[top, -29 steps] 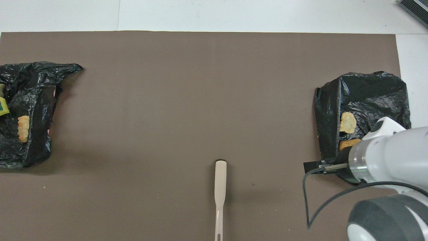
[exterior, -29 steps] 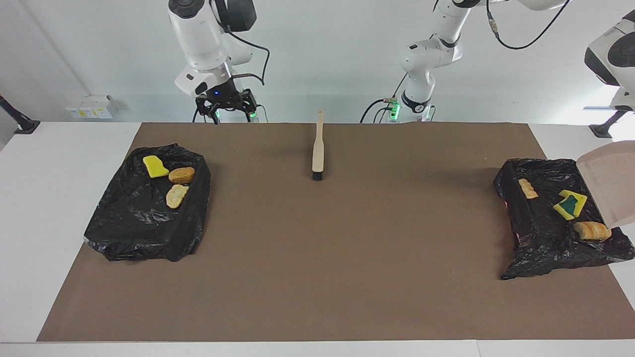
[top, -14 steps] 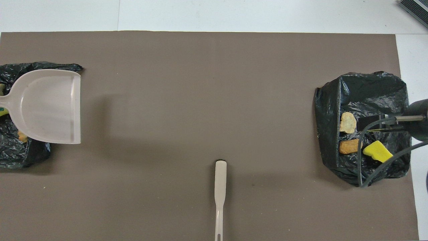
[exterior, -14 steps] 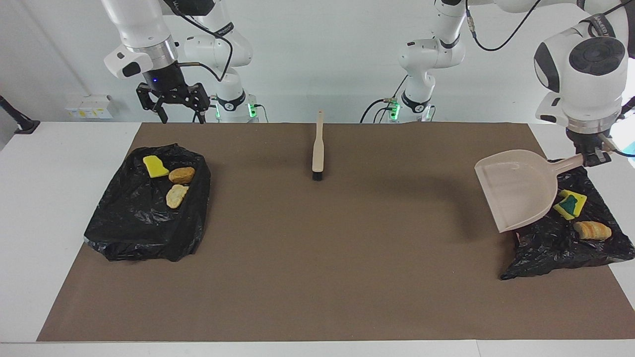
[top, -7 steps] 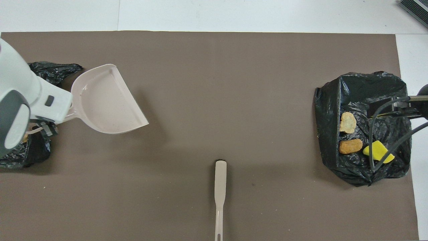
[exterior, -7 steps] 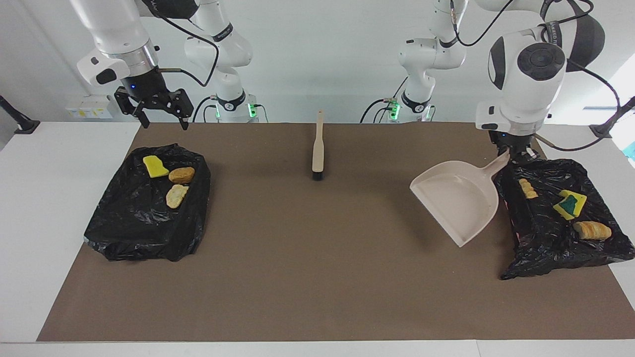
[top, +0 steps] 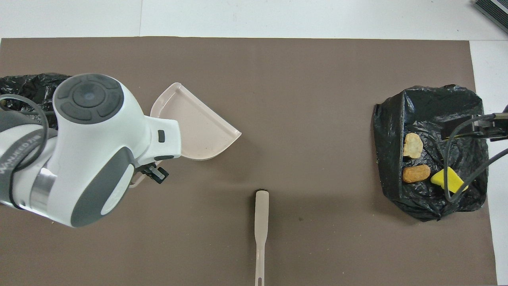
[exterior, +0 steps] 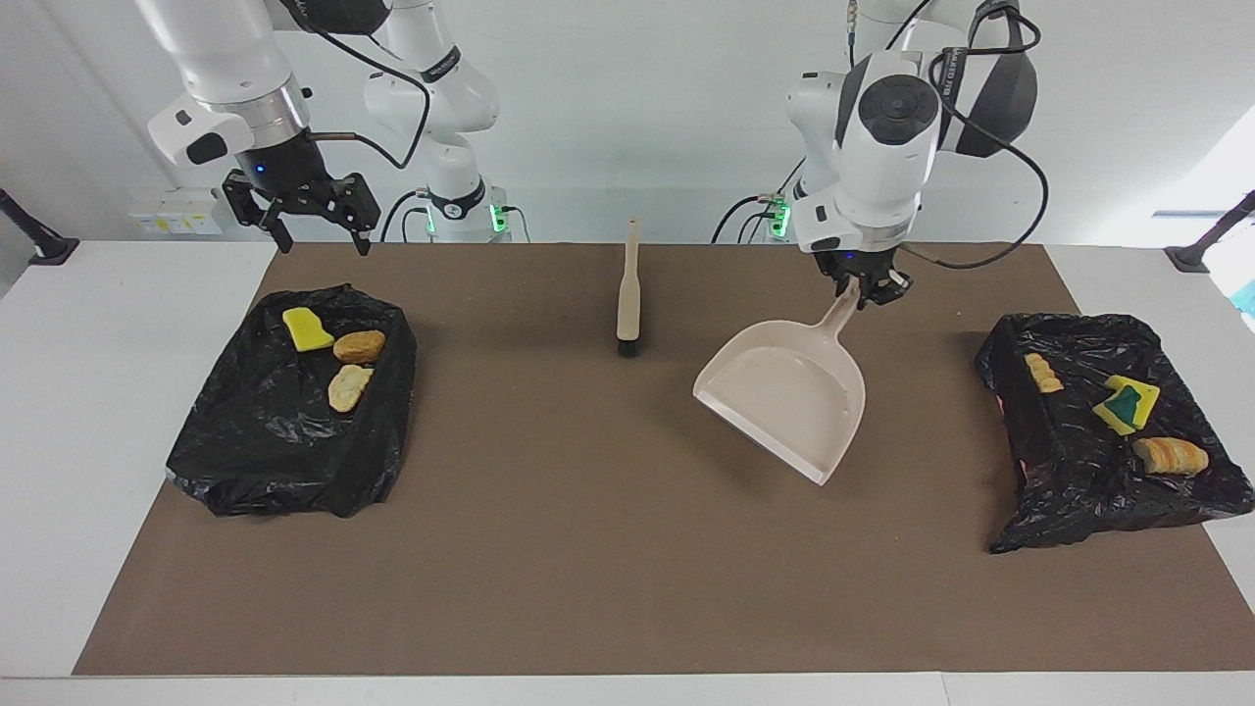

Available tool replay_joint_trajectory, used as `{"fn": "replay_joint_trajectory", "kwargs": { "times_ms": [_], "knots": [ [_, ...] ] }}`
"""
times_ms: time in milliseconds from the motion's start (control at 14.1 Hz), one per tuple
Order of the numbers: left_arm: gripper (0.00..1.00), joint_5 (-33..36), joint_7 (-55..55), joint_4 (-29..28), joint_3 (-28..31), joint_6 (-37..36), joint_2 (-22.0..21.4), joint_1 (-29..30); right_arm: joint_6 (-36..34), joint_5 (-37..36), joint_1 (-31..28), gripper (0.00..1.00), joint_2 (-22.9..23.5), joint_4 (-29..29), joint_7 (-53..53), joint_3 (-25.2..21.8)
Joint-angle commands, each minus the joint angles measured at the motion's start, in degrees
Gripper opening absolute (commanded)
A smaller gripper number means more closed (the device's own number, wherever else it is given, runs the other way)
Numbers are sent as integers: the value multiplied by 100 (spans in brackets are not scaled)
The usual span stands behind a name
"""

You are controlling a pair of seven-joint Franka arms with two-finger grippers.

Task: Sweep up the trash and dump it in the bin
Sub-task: 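Bring the empty dustpan back toward the table center with the left gripper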

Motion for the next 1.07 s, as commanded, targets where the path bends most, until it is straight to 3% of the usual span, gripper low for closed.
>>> {"fn": "replay_joint_trajectory", "kwargs": {
  "times_ms": [0,213,427,853,995],
  "knots": [
    [0,-456,-1112,-104,102,507,216,-425,-247,-67,469,100,13,120,-288,-497],
    [0,-642,-2422,-35,102,1209,638,-953,-247,47,455,100,-13,102,-262,-606],
    [0,-923,-3302,412,111,1598,1314,-1357,-431,108,217,100,-188,-72,-262,-360],
    [0,-1152,-4269,827,111,2309,2159,-1718,-300,100,243,100,-304,-214,-271,-360],
    [2,-1126,-4289,836,120,2380,2160,-1719,-300,100,261,100,-295,-205,-245,-360]
  ]
}}
